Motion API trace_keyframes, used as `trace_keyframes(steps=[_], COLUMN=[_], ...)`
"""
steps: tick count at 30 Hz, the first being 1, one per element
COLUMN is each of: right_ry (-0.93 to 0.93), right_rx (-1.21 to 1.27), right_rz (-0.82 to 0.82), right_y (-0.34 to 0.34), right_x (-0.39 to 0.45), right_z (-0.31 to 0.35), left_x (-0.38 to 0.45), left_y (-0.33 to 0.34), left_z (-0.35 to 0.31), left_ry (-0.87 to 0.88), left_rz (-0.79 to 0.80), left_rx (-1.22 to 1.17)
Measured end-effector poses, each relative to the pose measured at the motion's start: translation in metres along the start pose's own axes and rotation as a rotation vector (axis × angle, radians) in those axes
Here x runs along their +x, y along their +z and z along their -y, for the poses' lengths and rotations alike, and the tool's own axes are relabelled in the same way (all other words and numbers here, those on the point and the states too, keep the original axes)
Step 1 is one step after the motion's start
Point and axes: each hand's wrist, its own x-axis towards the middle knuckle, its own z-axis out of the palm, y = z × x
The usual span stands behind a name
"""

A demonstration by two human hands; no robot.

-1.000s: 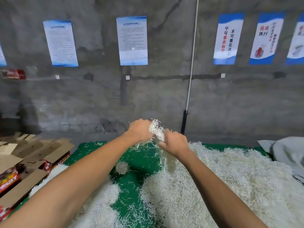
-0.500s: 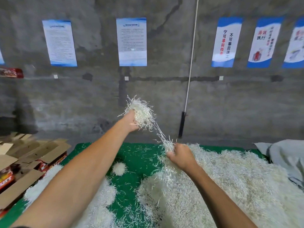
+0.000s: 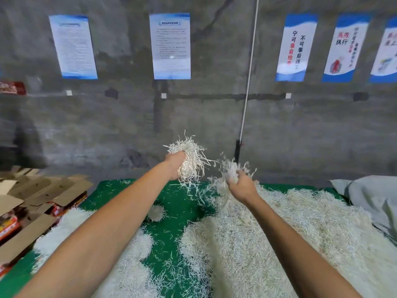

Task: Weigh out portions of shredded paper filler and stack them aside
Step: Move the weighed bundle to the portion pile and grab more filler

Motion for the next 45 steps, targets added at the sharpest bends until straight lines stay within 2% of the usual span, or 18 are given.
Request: trace_keyframes(steps=[2, 4, 6, 11, 14, 15, 18, 20, 22, 24, 26, 29, 32, 35, 37, 40, 42, 45], right_ry=[-0.051, -0.08, -0.123, -0.263, -0.206, -0.167, -0.116, -0.217, -0.419, -0.565, -0.503, -0.291, -0.419, -0.586, -0.674, -0.553, -0.498, -0.628], right_rx=[0.119, 0.371, 0.462, 0.086, -0.043, -0.067, -0.093, -0.061, -0.084, -0.003, 0.219, 0.389, 0.243, 0.175, 0.214, 0.284, 0.221, 0.162], right_rz=[-0.01, 0.11, 0.16, -0.137, -0.211, -0.226, -0.268, -0.197, -0.048, 0.059, 0.022, -0.038, -0.071, -0.042, -0.044, -0.115, -0.097, -0.034], right_y=[0.01, 0.024, 0.038, 0.052, 0.041, 0.036, 0.03, 0.038, 0.054, 0.07, 0.08, 0.09, 0.09, 0.097, 0.109, 0.109, 0.098, 0.099], right_x=[-0.013, -0.023, -0.029, -0.037, -0.03, -0.026, -0.026, -0.038, -0.056, -0.073, -0.082, -0.079, -0.077, -0.086, -0.098, -0.097, -0.093, -0.108], right_z=[0.009, 0.021, 0.038, 0.054, 0.041, 0.034, 0.021, 0.027, 0.041, 0.054, 0.067, 0.082, 0.078, 0.072, 0.08, 0.094, 0.085, 0.073], left_x=[-0.007, -0.015, -0.025, -0.06, -0.07, -0.074, -0.075, -0.075, -0.078, -0.079, -0.08, -0.09, -0.092, -0.09, -0.095, -0.109, -0.109, -0.101], left_y=[0.006, 0.015, 0.026, 0.025, 0.009, 0.004, -0.008, -0.017, -0.022, -0.025, -0.023, -0.023, -0.033, -0.047, -0.044, -0.035, -0.042, -0.05], left_z=[0.002, 0.006, 0.014, 0.029, 0.04, 0.045, 0.065, 0.076, 0.078, 0.08, 0.085, 0.095, 0.093, 0.083, 0.09, 0.099, 0.092, 0.09], left_ry=[0.026, 0.055, 0.066, -0.134, -0.182, -0.164, -0.058, -0.101, -0.199, -0.233, -0.311, -0.294, -0.261, -0.257, -0.214, -0.331, -0.272, -0.2], left_rz=[0.047, 0.105, 0.219, 0.518, 0.667, 0.652, 0.407, 0.428, 0.528, 0.471, 0.404, 0.486, 0.512, 0.351, 0.409, 0.526, 0.501, 0.422], left_rx=[0.027, 0.033, 0.006, -0.459, -0.607, -0.55, -0.287, -0.27, -0.365, -0.472, -0.582, -0.532, -0.672, -0.817, -0.78, -0.718, -0.738, -0.872])
